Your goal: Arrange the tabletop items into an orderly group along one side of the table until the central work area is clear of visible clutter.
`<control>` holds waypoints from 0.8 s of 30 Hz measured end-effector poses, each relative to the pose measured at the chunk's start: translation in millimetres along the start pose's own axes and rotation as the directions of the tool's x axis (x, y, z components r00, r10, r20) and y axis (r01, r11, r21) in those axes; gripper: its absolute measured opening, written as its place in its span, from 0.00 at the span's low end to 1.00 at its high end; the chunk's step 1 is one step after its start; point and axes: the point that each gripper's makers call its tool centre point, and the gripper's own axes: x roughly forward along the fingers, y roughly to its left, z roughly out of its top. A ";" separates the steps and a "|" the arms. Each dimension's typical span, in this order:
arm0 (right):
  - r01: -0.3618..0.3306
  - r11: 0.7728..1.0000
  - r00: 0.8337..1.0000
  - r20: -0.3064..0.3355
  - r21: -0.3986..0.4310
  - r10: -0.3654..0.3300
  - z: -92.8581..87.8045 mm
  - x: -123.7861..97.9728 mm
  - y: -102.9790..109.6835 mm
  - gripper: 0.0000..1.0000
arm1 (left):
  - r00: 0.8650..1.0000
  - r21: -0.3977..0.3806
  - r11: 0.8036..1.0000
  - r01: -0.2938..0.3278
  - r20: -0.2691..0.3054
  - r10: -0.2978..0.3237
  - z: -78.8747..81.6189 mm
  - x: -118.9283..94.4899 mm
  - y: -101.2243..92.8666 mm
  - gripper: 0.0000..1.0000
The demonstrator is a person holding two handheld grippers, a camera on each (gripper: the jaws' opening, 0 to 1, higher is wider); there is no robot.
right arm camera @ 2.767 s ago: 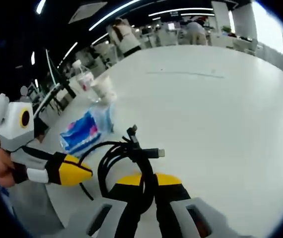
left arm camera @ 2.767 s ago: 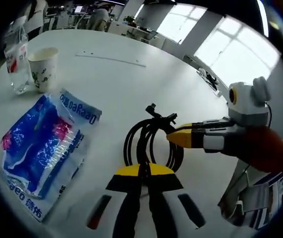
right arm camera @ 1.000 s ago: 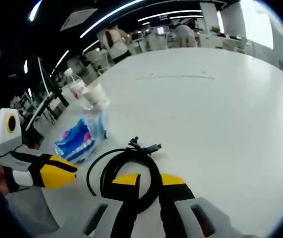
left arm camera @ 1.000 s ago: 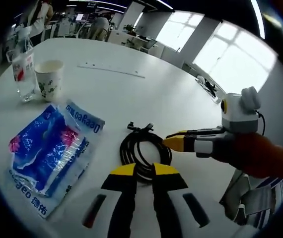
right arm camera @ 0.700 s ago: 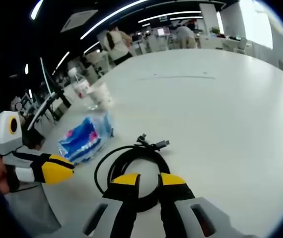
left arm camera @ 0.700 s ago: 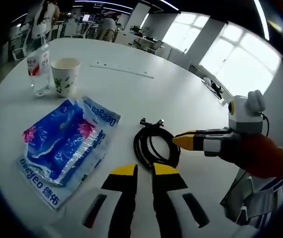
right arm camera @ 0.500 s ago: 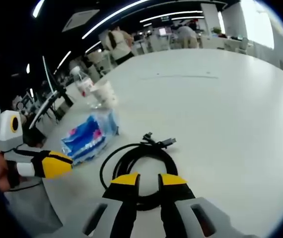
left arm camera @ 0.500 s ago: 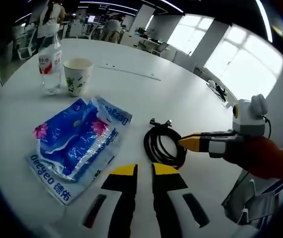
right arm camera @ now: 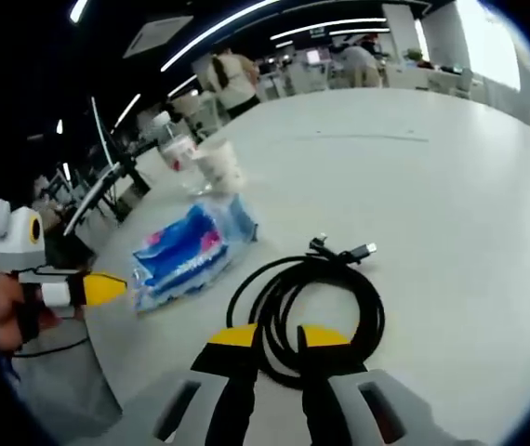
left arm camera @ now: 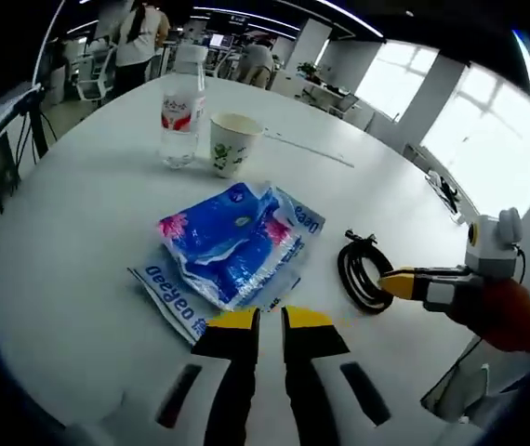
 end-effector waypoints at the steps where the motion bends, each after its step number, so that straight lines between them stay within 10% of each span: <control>1: -0.003 1.000 1.000 -0.002 0.000 0.003 -1.2 0.9 2.5 0.14 | 1.000 -0.007 1.000 -0.011 0.008 0.011 2.2 -1.4 4.2 0.06; 24: -0.043 0.998 0.998 0.039 0.054 0.041 -19.1 -18.6 31.4 0.23 | 0.998 -0.088 0.995 -0.055 0.026 0.058 4.9 2.2 39.3 0.10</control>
